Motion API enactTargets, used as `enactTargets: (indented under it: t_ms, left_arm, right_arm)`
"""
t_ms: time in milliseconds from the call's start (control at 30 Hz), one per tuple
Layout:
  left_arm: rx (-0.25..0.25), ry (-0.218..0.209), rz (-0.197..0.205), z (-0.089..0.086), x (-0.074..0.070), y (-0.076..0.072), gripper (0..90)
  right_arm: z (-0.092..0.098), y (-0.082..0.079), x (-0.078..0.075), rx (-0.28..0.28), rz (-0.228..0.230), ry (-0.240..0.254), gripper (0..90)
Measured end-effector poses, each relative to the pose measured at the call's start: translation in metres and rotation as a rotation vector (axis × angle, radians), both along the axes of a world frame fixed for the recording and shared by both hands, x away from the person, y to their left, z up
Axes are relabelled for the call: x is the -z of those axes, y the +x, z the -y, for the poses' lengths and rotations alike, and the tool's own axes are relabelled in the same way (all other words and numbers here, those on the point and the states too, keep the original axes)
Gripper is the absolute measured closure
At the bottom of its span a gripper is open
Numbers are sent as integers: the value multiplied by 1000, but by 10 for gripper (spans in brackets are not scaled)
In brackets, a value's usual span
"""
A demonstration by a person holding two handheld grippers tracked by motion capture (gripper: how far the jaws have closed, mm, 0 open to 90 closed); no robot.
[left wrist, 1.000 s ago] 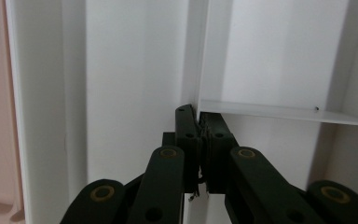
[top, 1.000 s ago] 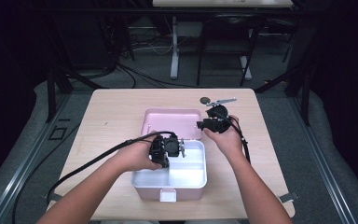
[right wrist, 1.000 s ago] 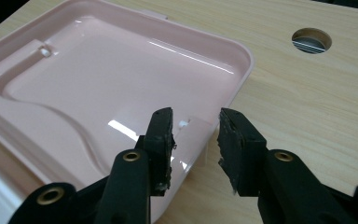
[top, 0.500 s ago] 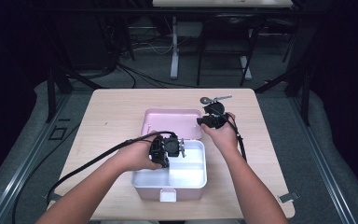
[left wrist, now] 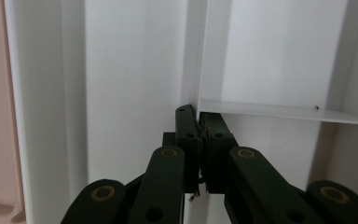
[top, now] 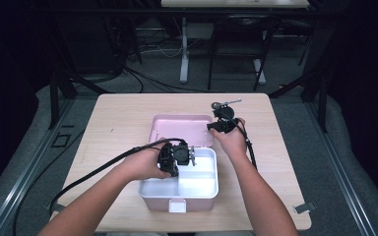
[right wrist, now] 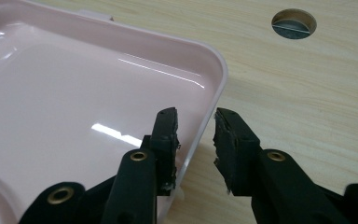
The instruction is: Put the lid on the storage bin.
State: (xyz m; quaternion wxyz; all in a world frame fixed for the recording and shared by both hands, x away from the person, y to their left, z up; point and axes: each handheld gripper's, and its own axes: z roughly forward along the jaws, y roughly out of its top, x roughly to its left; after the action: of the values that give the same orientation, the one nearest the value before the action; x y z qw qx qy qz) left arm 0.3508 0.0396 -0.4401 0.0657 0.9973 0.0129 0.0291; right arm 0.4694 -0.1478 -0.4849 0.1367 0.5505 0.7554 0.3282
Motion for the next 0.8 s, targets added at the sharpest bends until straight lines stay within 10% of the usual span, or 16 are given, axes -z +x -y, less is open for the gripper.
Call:
enactTargets:
  t_ms: [800]
  left_arm:
    - [-3,-2,-7,0,0,1,873]
  right_arm:
    - [-3,8,5,69,-45,40,748]
